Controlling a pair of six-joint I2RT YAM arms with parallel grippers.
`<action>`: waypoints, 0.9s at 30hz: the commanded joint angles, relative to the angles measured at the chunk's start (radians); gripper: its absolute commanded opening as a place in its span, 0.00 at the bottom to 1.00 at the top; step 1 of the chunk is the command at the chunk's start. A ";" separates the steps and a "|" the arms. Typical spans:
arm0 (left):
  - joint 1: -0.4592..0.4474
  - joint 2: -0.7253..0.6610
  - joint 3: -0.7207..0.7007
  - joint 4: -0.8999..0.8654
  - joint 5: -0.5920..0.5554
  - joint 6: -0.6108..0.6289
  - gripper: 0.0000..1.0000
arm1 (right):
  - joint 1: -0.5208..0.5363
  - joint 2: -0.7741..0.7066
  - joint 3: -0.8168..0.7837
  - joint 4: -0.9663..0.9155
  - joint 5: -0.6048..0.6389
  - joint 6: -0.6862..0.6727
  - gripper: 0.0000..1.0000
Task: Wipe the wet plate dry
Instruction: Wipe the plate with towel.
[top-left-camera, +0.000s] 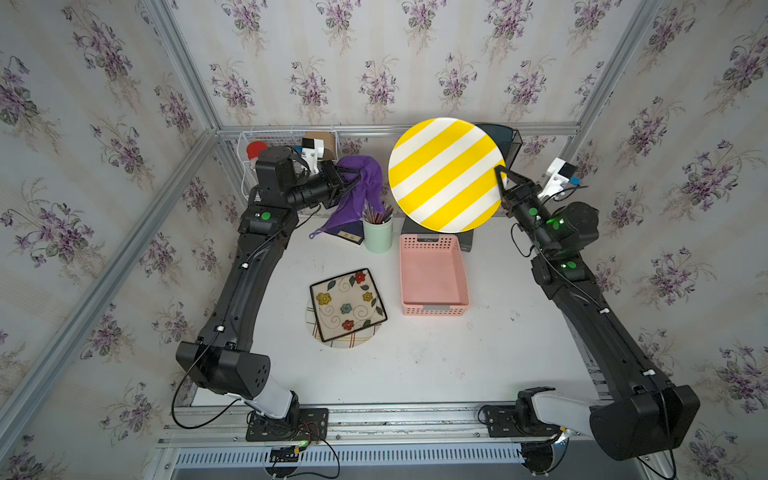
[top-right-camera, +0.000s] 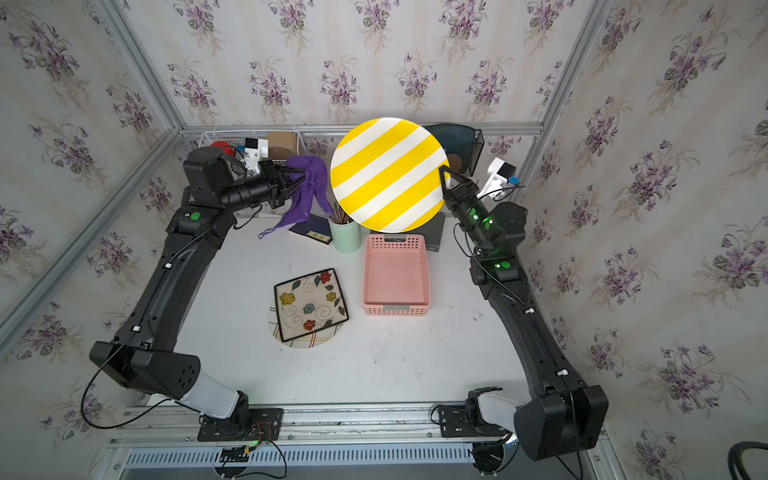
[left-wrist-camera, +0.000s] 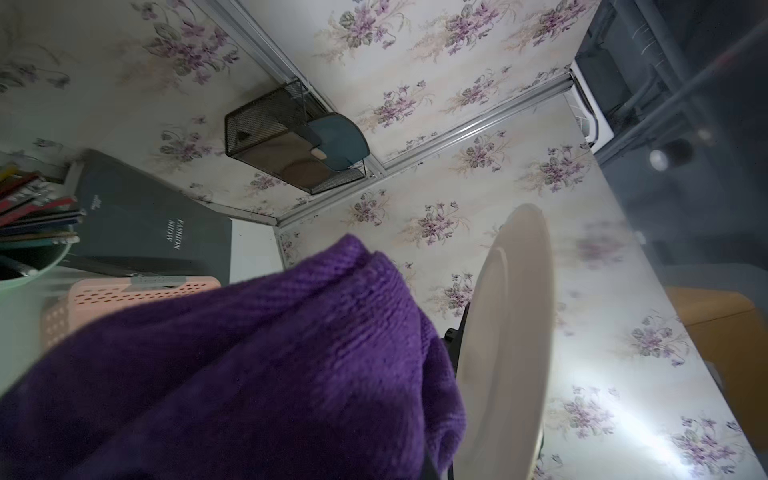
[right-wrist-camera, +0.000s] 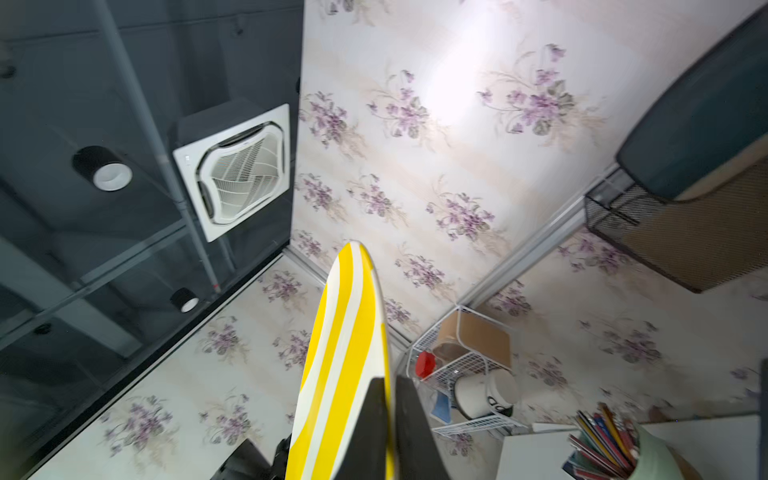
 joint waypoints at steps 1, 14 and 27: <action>-0.028 0.032 -0.044 0.409 0.083 -0.329 0.00 | 0.035 0.024 -0.022 0.261 -0.067 0.149 0.00; -0.194 0.197 0.185 0.898 0.044 -0.713 0.00 | 0.175 0.158 -0.010 0.315 -0.053 0.189 0.00; -0.269 0.248 0.240 1.036 0.054 -0.783 0.00 | 0.012 0.208 0.105 0.300 0.029 0.210 0.00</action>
